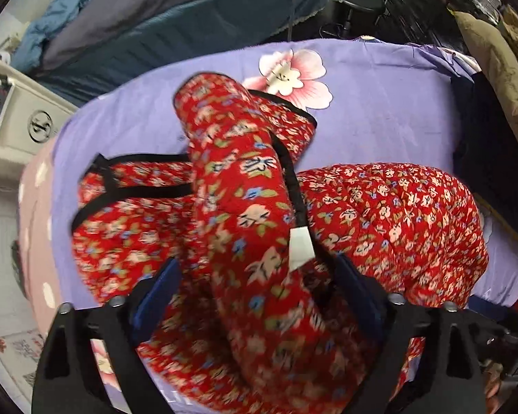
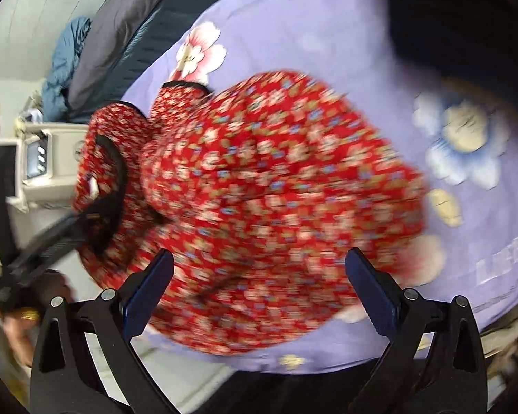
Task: Fold large clothes
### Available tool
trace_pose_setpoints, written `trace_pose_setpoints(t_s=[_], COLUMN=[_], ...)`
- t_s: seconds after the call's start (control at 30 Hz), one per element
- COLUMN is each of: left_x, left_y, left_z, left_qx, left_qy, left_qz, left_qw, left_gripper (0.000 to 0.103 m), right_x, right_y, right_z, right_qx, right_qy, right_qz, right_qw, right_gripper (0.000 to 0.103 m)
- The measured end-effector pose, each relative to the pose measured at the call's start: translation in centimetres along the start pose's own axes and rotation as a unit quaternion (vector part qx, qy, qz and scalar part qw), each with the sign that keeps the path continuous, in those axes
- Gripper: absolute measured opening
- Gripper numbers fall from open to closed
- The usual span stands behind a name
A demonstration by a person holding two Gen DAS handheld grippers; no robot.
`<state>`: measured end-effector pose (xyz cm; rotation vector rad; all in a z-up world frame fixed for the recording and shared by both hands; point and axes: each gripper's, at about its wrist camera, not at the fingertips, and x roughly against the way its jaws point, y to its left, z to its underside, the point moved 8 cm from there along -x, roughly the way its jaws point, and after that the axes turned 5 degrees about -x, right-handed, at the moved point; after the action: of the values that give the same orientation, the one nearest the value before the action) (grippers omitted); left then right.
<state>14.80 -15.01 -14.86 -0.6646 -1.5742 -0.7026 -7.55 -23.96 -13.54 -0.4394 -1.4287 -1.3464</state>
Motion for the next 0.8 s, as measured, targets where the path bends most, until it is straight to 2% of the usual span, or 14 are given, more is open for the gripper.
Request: trace_pose_setpoints(t_s=[0.03,0.1,0.13,0.23,0.3,0.33,0.37,0.47,0.53,0.63,0.8], left_x=[-0.6,-1.1,-1.0,0.1,0.7,1.0,1.3,2.2,3.2,3.5,2.8], left_y=[0.0,0.3,0.5,1.1,1.4,1.6,1.7,2.1,1.6,0.4,-3.2], left_z=[0.3,0.9,1.2,2.2,3.4,4.0,4.9,7.9,10.5,14.0,20.1], left_qx=[0.003,0.007,0.010,0.003,0.001,0.003,0.004,-0.007,-0.015,-0.030,-0.089], left_qy=[0.011,0.017,0.013,-0.010,-0.022,-0.025,-0.029,-0.040,-0.039,-0.020,0.028], left_qz=[0.005,0.020,0.022,0.013,0.013,0.014,0.013,0.008,0.015,0.048,0.078], left_qw=[0.9999,0.9996,0.9996,0.9999,0.9997,0.9996,0.9995,0.9991,0.9990,0.9982,0.9926], left_gripper=[0.068,0.059,0.051,0.035,0.029,0.027,0.027,0.025,0.025,0.025,0.026], right_x=[-0.7,-2.4,-3.3,-6.0,-7.1,-7.3,-7.3,-6.9,-6.5,-6.4,-7.1], right_y=[0.5,1.4,1.8,2.8,3.7,4.1,4.8,6.2,6.2,4.3,0.3], right_z=[-0.2,-0.5,-0.7,-0.4,-0.1,0.1,0.4,1.8,3.3,6.1,10.9], right_qx=[-0.004,-0.007,-0.014,-0.021,-0.005,0.009,0.030,0.087,0.127,0.165,0.178], right_qy=[0.005,0.018,0.024,0.050,0.056,0.053,0.045,0.042,0.050,0.084,0.176], right_qz=[-0.004,0.001,0.005,0.003,0.009,0.018,0.019,0.016,0.015,0.026,0.047], right_qw=[1.000,1.000,1.000,0.999,0.998,0.998,0.998,0.995,0.991,0.982,0.967], right_gripper=[0.098,0.098,0.098,0.097,0.078,0.059,0.046,0.032,0.028,0.026,0.026])
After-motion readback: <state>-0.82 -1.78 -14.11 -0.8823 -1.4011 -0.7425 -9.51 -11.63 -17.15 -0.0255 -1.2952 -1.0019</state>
